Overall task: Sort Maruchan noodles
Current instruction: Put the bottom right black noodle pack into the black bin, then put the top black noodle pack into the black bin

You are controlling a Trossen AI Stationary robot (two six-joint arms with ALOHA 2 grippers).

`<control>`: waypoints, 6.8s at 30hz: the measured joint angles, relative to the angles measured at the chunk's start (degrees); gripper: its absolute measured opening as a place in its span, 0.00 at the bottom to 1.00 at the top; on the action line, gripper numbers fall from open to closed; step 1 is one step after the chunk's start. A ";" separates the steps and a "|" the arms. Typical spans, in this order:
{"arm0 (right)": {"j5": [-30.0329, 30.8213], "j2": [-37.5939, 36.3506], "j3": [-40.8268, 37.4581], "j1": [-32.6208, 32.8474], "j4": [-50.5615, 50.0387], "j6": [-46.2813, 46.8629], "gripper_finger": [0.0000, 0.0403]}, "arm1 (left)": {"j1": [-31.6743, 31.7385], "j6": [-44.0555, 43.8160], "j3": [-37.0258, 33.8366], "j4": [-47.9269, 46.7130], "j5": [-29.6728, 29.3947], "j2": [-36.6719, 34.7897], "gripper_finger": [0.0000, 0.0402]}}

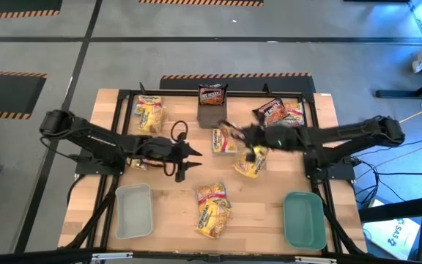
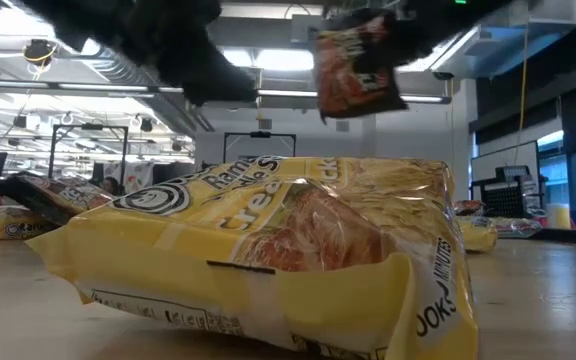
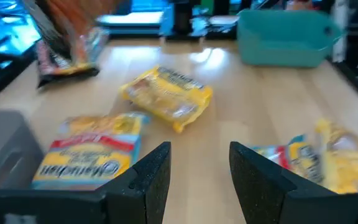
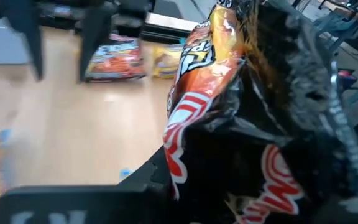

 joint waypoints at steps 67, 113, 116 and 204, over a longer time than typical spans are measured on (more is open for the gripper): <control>-5.28 64.90 74.74 -27.02 -65.69 -29.99 0.25 | 4.70 4.55 -3.23 -1.25 -3.48 -2.46 0.39; -1.47 64.40 78.19 -26.96 -57.85 -32.93 0.42 | 4.70 5.95 -3.23 -1.11 -1.97 -2.46 0.39; -2.25 64.36 79.06 -26.98 -58.00 -32.40 0.40 | 4.69 5.96 -3.23 -1.11 -1.96 -2.46 0.39; -20.01 17.99 19.70 -13.35 -44.35 12.64 0.02 | 4.92 3.85 -3.21 -0.68 -3.81 -2.43 0.56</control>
